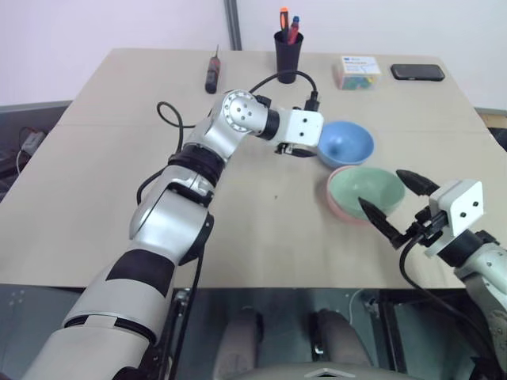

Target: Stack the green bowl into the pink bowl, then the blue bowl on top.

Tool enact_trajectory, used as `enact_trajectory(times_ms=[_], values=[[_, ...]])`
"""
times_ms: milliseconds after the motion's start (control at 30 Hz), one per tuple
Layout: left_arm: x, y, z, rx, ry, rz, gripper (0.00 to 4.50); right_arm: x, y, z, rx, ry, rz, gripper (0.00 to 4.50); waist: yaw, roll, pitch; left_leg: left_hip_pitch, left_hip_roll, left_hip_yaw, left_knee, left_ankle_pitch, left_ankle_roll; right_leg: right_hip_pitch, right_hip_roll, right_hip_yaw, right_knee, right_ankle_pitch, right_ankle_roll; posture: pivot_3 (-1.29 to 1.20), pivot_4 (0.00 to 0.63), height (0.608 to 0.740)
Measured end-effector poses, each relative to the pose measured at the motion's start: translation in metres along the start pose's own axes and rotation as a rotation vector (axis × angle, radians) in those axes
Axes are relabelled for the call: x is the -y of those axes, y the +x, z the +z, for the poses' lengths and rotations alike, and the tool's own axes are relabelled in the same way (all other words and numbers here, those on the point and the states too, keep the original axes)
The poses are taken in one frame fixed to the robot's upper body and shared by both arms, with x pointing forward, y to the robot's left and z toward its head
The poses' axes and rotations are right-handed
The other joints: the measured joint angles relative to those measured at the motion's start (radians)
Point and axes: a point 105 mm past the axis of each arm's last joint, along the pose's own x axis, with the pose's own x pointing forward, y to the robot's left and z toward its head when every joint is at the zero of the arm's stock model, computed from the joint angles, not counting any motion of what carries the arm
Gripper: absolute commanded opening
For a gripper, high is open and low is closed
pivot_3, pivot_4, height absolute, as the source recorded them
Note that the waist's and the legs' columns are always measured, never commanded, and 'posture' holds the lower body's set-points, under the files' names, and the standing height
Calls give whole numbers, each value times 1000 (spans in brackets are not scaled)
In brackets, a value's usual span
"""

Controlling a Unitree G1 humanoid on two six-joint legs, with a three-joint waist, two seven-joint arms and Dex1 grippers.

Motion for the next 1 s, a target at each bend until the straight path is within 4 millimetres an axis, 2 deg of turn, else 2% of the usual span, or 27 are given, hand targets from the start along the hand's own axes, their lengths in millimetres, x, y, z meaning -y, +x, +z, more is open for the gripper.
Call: enact_trajectory(times_ms=[100, 333, 567, 600, 667, 700, 800, 1000], values=[[2, 1, -4, -12, -12, -3, 2684, -1, 4, -16, -33, -15, -7, 4500, -3, 0, 0, 0, 0, 0, 0, 0, 0, 0, 0, 0, 0, 0, 0, 0, 150, 740], [-13, 4, 10, -6, 41, 12, 2684, 5, 7, -18, -16, -42, -53, 4500, -3, 0, 0, -1, 0, 0, 0, 0, 0, 0, 0, 0, 0, 0, 0, 0, 150, 740], [-5, 20, 11, -31, 58, -15, 2684, 4, 7, -21, -44, -85, -58, 4500, -6, 0, 0, -1, 0, 0, 0, 0, 0, 0, 0, 0, 0, 0, 0, 0, 150, 740], [-5, 22, 11, -29, 56, -21, 3215, 5, 6, -15, -31, -86, -77, 4500, -6, 0, 0, -1, 0, 0, 0, 0, 0, 0, 0, 0, 0, 0, 0, 0, 150, 740], [0, 26, 13, -20, 51, -49, 3904, 4, 3, 8, 35, -123, -99, 4500, -6, 0, 0, -1, 0, -1, 0, 0, 0, 0, 0, -1, 0, 0, 0, 0, 150, 740], [1, 27, 13, -20, 49, -61, 4385, 3, 1, 18, 59, -139, -106, 4500, -6, 0, 0, -1, 0, -1, 0, 0, 0, 0, 0, -1, 0, 0, 0, 0, 150, 740], [1, 23, 8, -38, 44, -64, 4469, -1, -8, 35, 87, -160, -116, 4500, -7, 0, 0, -1, 0, -1, 0, 0, 0, 0, 0, -1, 0, 0, 0, 0, 150, 740], [-5, 20, 9, -77, 102, -61, 4469, 0, -17, 32, 41, -176, -124, 4500, -4, 0, 0, -1, -1, -1, 0, 0, 0, 0, -1, -1, 0, 0, 0, 0, 150, 740]])
